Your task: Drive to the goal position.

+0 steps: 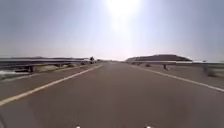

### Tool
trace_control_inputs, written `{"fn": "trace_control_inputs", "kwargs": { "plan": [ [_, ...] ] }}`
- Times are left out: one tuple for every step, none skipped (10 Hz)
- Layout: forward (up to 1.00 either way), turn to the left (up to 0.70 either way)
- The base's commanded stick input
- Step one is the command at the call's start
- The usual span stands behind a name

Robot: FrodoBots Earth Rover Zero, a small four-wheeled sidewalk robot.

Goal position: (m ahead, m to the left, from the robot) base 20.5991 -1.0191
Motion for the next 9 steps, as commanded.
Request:
{"fn": "trace_control_inputs", "kwargs": {
  "plan": [
    [0.70,0.00],
    [0.70,0.00],
    [0.70,0.00],
    [0.70,0.00],
    [0.70,0.00],
    [0.70,0.00],
    [0.70,0.00],
    [0.70,0.00],
    [0.70,0.00]
  ]
}}
